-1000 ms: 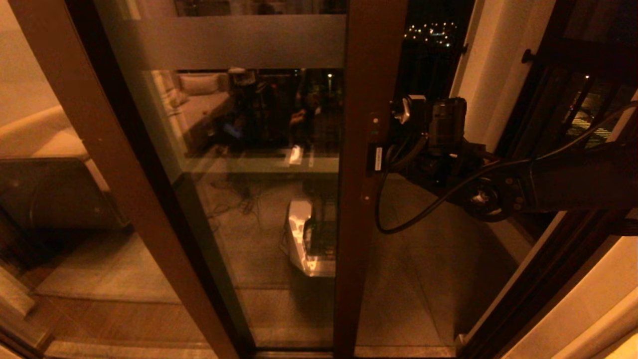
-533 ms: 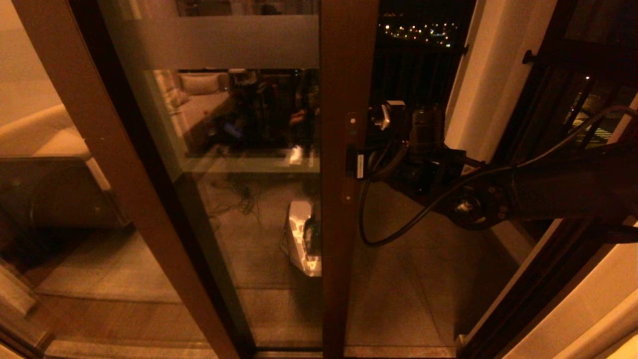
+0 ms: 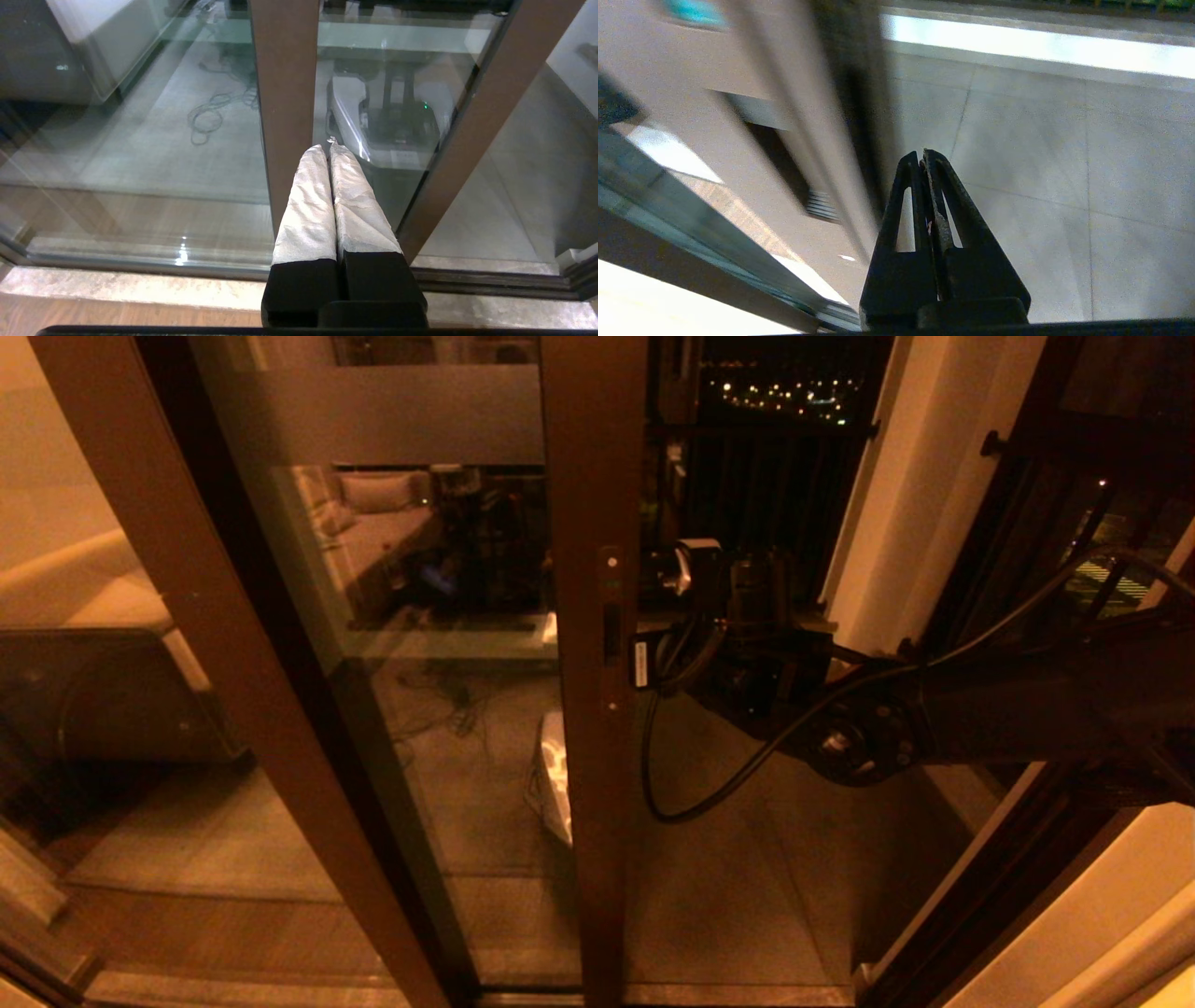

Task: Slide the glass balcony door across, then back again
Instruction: Open the slid door

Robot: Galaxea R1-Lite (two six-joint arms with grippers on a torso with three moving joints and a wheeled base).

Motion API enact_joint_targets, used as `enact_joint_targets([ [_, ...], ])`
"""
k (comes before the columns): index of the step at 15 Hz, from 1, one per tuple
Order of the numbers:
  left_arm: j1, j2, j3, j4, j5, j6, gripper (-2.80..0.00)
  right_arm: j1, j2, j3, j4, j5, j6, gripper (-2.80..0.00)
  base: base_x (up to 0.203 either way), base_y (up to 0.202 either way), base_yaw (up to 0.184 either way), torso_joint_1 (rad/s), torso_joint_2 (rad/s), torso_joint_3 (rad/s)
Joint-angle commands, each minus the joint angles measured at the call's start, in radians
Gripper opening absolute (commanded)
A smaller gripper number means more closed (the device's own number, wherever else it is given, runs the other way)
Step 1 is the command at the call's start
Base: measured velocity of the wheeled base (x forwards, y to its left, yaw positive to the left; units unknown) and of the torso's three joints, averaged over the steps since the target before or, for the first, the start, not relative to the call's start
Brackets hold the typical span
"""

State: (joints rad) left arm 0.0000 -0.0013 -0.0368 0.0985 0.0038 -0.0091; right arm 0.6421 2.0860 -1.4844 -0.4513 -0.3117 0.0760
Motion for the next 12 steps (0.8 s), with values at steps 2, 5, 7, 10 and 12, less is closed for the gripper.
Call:
enact_joint_targets([
  [2,0.0,0.0,0.0,0.001,0.001,0.0,-2.8,0.001,-0.04,0.055,-0.003,-0.006,0.001,-2.8,0.0,0.0,0.0,0.0,0.0,0.0],
  [5,0.0,0.0,0.0,0.001,0.001,0.0,-2.8,0.003,-0.166,0.179,-0.004,-0.002,0.001,-2.8,0.0,0.0,0.0,0.0,0.0,0.0],
  [7,0.0,0.0,0.0,0.001,0.001,0.0,-2.8,0.005,-0.305,0.291,-0.004,-0.001,0.001,-2.8,0.0,0.0,0.0,0.0,0.0,0.0],
  [10,0.0,0.0,0.0,0.001,-0.001,0.0,-2.8,0.008,-0.592,0.478,0.023,-0.002,-0.008,-2.8,0.0,0.0,0.0,0.0,0.0,0.0],
  [12,0.0,0.0,0.001,0.001,0.001,-0.001,-2.8,0.01,-0.845,0.582,0.118,-0.025,-0.037,-2.8,0.0,0.0,0.0,0.0,0.0,0.0],
])
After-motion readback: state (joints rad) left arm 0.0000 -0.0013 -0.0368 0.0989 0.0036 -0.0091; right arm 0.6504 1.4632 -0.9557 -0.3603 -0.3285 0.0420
